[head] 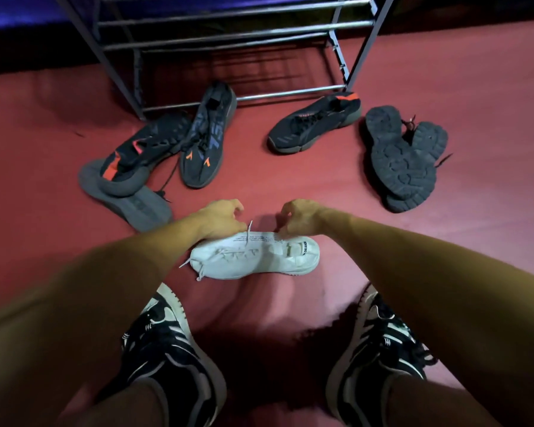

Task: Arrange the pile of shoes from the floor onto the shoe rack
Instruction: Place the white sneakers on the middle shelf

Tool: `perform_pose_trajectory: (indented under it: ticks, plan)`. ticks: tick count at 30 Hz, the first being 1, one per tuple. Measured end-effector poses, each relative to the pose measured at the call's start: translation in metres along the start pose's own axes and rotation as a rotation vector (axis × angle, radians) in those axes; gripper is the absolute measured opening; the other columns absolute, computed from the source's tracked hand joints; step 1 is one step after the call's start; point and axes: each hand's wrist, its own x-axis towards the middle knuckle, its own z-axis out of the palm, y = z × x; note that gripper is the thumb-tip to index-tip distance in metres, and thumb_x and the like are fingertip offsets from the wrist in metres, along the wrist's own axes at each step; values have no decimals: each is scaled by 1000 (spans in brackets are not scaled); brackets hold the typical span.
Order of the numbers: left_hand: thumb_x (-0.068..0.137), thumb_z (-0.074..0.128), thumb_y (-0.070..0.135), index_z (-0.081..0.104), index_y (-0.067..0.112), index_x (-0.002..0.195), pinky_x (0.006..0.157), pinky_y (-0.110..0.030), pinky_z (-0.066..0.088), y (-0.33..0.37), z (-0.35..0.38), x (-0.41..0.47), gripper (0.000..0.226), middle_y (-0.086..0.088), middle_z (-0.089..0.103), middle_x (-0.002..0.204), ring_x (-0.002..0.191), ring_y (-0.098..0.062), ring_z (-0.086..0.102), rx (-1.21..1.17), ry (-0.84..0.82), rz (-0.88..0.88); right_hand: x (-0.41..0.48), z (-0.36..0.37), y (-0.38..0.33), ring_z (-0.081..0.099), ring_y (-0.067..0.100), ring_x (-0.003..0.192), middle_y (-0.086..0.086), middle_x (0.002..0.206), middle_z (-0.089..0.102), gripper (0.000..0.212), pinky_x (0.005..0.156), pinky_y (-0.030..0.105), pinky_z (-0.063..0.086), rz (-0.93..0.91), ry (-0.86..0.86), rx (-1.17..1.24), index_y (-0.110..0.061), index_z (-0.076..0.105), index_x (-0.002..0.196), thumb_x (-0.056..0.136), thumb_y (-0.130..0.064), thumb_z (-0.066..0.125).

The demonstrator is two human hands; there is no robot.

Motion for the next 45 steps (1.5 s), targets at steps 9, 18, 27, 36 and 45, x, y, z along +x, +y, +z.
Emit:
perform_pose_trajectory:
  ticks: [9, 18, 27, 36, 45]
  plan:
    - [90, 64, 28, 57, 20, 133, 90, -27, 46, -16, 15, 6, 44, -3, 64, 122, 103, -19, 60, 4, -52, -63, 15, 27, 1, 73, 22, 88, 0, 91, 76, 15, 80, 34, 62, 14, -10, -10, -29, 68, 86, 79, -19, 60]
    - [81, 67, 36, 66, 29, 108, 90, -36, 55, -7, 11, 10, 29, 5, 69, 98, 94, -18, 67, 25, -63, -80, 24, 19, 2, 72, 21, 89, -1, 98, 76, 29, 74, 28, 57, 68, 64, -66, -27, 77, 108, 81, -22, 66]
    - [89, 60, 30, 64, 30, 128, 93, -26, 47, 38, -45, 4, 39, 4, 64, 127, 114, -18, 59, 100, -32, 41, 11, -81, -21, 67, 14, 95, -15, 103, 75, 28, 75, 27, 54, -37, 161, -270, -40, 78, 105, 78, -33, 77]
    - [89, 62, 32, 64, 30, 131, 91, -21, 42, 121, -168, -27, 41, 2, 63, 134, 120, -20, 58, 190, 234, 186, -60, -222, -36, 69, 15, 90, -5, 101, 77, 22, 82, 25, 54, -128, 354, -285, -26, 80, 105, 85, -30, 73]
    - [81, 68, 25, 74, 26, 107, 83, -27, 49, 178, -241, -81, 27, 3, 71, 102, 98, -18, 64, 203, 532, 317, -135, -265, -21, 66, 17, 99, -2, 93, 72, 18, 85, 26, 49, -154, 652, 48, -18, 81, 99, 90, -26, 67]
